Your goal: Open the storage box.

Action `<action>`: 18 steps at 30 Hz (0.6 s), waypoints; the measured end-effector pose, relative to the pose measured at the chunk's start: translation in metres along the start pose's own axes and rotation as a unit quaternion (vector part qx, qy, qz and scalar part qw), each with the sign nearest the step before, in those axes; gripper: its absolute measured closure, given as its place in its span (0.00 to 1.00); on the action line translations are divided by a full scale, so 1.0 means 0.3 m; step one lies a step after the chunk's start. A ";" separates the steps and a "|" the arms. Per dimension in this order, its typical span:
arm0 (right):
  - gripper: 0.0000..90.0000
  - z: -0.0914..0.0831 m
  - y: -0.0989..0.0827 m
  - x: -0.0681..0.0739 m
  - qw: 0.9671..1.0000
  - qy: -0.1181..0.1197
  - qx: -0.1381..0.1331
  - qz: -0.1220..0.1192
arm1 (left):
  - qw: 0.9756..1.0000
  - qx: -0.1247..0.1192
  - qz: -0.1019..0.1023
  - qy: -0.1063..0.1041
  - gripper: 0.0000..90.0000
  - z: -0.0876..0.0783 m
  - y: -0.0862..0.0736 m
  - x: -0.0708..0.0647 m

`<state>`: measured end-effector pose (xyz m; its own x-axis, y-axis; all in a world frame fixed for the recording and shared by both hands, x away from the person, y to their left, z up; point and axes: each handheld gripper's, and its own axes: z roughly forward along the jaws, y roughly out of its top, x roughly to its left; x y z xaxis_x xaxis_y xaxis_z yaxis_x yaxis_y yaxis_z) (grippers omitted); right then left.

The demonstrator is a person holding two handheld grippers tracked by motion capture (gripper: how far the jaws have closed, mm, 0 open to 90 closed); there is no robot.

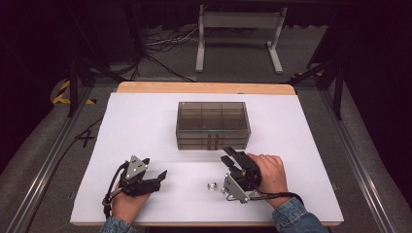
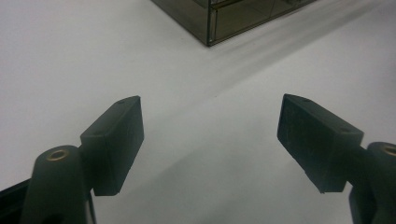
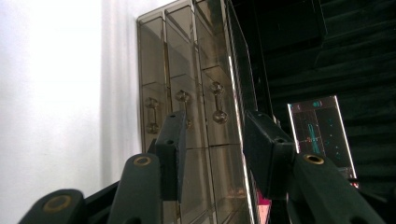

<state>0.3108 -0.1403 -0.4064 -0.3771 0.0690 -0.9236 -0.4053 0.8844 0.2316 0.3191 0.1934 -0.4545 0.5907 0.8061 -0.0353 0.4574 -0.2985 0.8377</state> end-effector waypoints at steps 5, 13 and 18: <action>0.67 0.021 -0.001 0.003 1.000 -0.006 0.003 -0.006 | 1.000 -0.001 0.001 0.000 0.26 0.000 0.000 0.000; 0.73 0.059 -0.001 0.003 1.000 -0.015 0.016 -0.021 | 1.000 0.000 0.000 0.000 0.26 0.001 0.000 0.000; 0.74 0.074 0.004 0.002 0.999 -0.028 0.022 -0.030 | 1.000 0.000 0.000 0.000 0.26 0.001 0.000 0.000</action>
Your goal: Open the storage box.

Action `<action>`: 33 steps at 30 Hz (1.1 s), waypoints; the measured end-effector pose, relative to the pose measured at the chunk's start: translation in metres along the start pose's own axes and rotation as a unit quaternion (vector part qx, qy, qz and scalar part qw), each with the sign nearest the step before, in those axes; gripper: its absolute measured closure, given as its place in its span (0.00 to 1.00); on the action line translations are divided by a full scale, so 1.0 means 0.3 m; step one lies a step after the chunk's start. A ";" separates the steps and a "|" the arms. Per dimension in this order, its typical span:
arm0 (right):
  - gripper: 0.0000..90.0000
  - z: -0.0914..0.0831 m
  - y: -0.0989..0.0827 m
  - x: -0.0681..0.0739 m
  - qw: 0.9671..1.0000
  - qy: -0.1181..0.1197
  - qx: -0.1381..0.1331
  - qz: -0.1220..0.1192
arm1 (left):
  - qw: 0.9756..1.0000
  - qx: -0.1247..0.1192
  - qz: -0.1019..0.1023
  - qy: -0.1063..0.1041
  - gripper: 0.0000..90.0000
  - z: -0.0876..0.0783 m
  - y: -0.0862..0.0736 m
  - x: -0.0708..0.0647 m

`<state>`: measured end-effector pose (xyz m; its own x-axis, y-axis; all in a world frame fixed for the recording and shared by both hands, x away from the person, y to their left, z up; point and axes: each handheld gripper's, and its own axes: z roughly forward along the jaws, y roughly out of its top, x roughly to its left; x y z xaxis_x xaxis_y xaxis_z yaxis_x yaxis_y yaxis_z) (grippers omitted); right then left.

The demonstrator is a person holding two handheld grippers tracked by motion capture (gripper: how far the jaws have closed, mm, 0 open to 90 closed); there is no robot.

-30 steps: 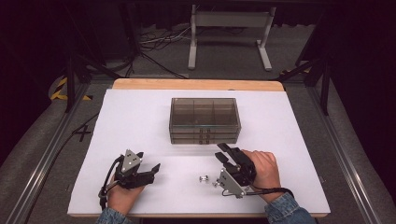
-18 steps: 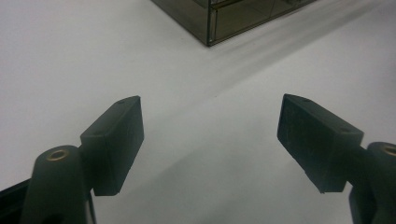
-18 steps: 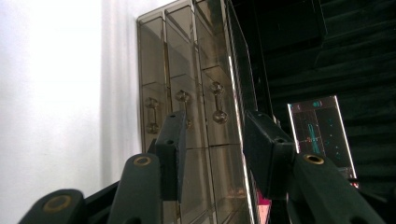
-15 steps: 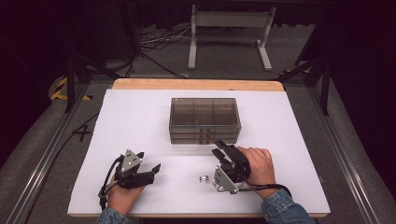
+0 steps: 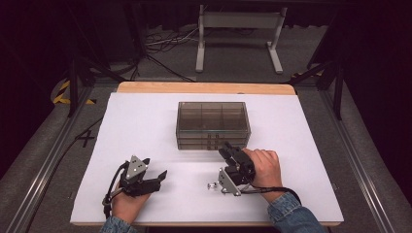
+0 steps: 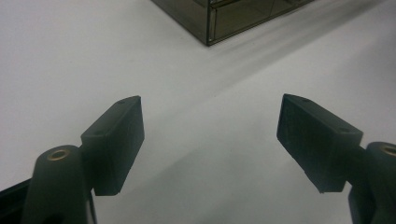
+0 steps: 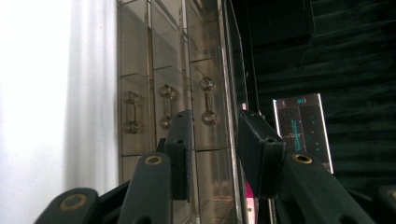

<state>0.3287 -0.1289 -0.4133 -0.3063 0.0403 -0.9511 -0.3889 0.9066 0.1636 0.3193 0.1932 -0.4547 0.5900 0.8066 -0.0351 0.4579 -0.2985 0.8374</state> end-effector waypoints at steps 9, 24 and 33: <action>0.75 0.027 0.004 -0.004 1.000 -0.010 0.012 -0.005 | 1.000 0.000 0.000 0.000 0.26 0.000 0.000 0.000; 0.75 0.091 -0.006 0.017 0.999 -0.013 0.035 -0.024 | 1.000 0.002 -0.001 0.000 0.26 0.000 0.001 0.001; 0.79 0.108 0.009 0.021 0.999 -0.017 0.033 -0.036 | 1.000 0.002 -0.001 0.000 0.25 0.000 0.000 0.001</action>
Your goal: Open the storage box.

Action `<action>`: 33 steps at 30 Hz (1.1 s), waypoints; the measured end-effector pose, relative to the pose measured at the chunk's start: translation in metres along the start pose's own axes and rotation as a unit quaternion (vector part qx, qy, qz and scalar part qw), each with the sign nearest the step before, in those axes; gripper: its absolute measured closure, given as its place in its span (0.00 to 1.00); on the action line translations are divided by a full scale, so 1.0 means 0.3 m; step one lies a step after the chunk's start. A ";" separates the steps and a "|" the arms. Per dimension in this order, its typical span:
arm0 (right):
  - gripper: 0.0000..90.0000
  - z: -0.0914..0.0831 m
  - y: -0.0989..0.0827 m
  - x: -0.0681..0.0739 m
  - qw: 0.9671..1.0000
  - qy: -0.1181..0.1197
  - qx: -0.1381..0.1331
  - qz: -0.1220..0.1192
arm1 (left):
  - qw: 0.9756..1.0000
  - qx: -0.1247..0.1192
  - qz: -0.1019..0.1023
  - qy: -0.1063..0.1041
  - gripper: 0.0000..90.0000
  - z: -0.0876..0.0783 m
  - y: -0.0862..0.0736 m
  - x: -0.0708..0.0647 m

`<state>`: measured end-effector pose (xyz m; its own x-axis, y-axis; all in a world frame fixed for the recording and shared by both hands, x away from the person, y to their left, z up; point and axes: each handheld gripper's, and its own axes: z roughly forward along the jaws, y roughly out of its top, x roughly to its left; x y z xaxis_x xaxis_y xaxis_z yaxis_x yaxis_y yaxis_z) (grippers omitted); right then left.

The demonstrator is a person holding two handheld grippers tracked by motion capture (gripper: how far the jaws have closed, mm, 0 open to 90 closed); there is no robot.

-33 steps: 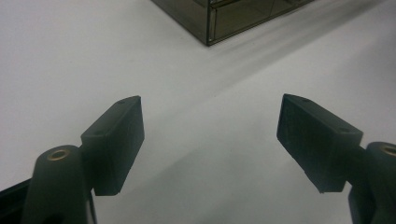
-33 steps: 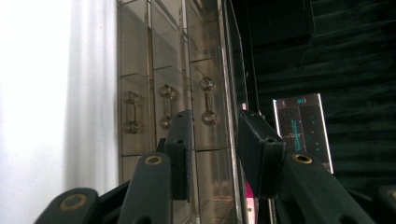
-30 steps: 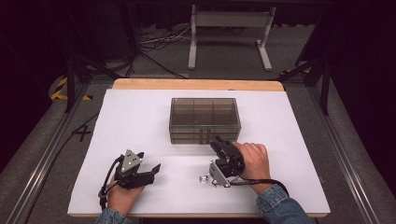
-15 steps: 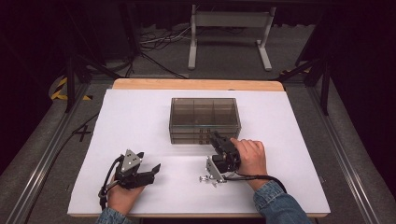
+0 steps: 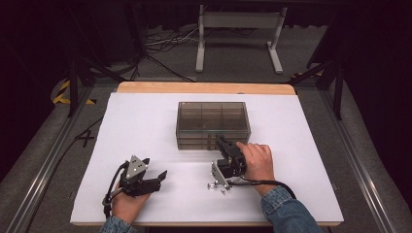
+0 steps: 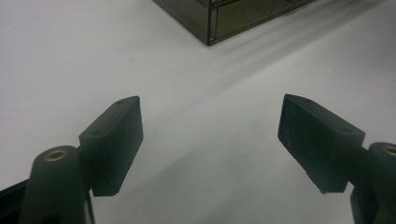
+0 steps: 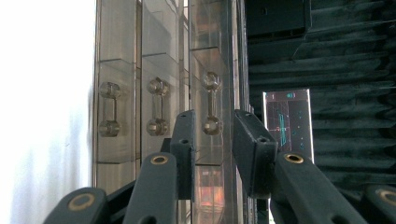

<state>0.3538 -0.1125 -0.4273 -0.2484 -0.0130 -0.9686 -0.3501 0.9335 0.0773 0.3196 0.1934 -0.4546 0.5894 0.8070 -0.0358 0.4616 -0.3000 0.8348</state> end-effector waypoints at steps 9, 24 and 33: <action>0.82 0.018 0.011 0.014 1.000 -0.009 0.014 -0.017 | 1.000 0.000 0.000 0.001 0.25 0.000 0.000 0.000; 0.89 0.027 0.021 0.015 0.999 -0.016 0.023 -0.018 | 1.000 0.000 0.000 0.001 0.25 0.000 0.000 0.000; 0.89 0.011 0.029 0.013 0.999 -0.013 0.025 -0.018 | 1.000 -0.001 0.000 0.000 0.25 0.000 0.000 0.001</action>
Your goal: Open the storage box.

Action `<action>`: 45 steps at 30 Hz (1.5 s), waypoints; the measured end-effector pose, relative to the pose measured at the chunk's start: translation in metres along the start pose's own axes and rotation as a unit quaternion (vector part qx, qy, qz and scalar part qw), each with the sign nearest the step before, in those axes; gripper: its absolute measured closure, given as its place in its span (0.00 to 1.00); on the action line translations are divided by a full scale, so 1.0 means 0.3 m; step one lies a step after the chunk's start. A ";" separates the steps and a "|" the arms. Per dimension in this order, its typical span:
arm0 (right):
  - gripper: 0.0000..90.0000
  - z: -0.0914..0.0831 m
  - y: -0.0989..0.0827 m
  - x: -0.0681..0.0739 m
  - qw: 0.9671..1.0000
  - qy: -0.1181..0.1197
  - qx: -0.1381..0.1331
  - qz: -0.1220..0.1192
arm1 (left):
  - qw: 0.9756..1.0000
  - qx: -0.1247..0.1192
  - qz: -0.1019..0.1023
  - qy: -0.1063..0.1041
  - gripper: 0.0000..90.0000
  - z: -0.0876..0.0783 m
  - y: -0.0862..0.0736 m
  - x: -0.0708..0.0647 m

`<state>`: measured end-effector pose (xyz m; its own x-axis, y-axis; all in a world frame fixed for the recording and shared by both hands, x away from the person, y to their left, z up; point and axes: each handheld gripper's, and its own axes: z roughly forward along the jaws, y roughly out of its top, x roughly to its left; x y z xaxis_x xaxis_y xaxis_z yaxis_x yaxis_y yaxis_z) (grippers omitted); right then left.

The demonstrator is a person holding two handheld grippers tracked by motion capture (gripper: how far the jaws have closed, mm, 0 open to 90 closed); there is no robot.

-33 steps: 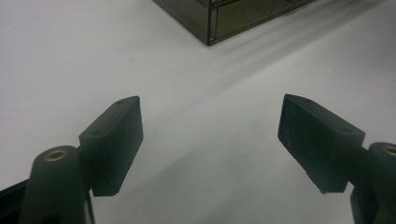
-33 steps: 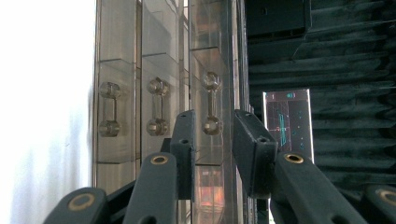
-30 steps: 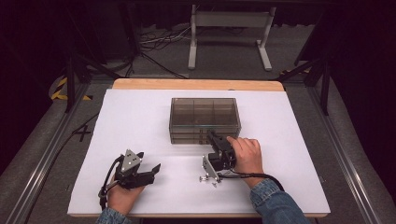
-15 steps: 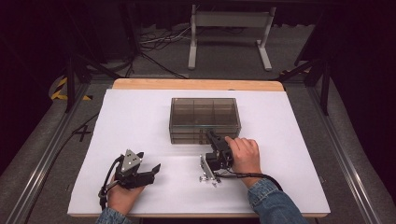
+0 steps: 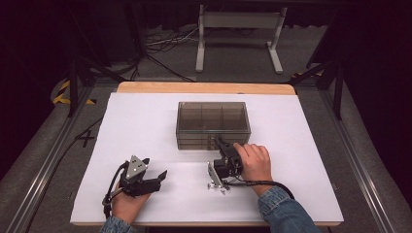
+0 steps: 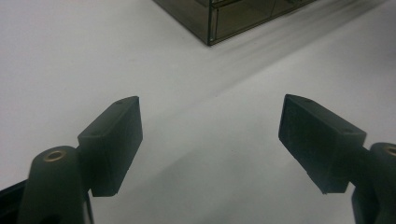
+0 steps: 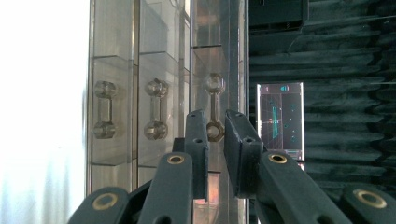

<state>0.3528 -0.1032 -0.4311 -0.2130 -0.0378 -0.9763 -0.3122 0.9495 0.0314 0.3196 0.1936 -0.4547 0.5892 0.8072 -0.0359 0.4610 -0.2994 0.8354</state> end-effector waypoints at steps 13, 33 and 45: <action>0.89 -0.063 0.010 0.007 1.000 0.003 -0.005 -0.003 | 1.000 0.000 0.001 0.001 0.25 0.000 0.000 -0.001; 0.82 -0.104 0.015 0.017 1.000 0.006 -0.022 0.016 | 1.000 0.001 0.000 0.001 0.25 0.001 0.000 -0.001; 0.77 -0.139 -0.025 0.010 0.998 0.012 -0.043 0.044 | 1.000 0.001 0.001 0.001 0.25 0.001 0.000 -0.001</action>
<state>0.3158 -0.1234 -0.4252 -0.2643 0.0366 -0.9637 -0.3699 0.9190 0.1364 0.3196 0.1931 -0.4550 0.5881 0.8081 -0.0334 0.4621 -0.3019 0.8338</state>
